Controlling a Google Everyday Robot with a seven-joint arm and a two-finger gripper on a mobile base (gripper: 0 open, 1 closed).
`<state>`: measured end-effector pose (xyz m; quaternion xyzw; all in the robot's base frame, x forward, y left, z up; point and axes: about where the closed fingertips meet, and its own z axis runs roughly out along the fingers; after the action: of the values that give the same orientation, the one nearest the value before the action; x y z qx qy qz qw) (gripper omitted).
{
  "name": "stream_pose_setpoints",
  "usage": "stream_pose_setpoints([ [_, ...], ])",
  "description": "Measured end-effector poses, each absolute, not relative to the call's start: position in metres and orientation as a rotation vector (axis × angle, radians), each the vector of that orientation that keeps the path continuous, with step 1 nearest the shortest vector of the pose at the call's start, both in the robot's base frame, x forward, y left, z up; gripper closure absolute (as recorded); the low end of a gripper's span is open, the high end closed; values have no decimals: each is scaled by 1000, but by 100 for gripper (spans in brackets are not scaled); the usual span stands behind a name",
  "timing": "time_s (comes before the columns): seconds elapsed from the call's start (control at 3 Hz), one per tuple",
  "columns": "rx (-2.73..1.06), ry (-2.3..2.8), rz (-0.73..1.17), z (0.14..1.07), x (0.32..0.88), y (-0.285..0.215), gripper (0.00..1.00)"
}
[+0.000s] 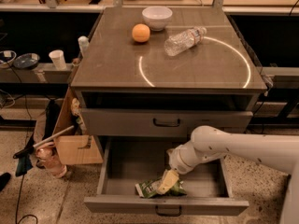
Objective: Pick green jalapeno chip bag from middle drawer and place on counter
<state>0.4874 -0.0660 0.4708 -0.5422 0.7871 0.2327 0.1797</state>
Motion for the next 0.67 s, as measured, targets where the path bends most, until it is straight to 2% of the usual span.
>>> stream_pose_setpoints([
  [0.67,-1544,2247,574,435,513,-68,0],
])
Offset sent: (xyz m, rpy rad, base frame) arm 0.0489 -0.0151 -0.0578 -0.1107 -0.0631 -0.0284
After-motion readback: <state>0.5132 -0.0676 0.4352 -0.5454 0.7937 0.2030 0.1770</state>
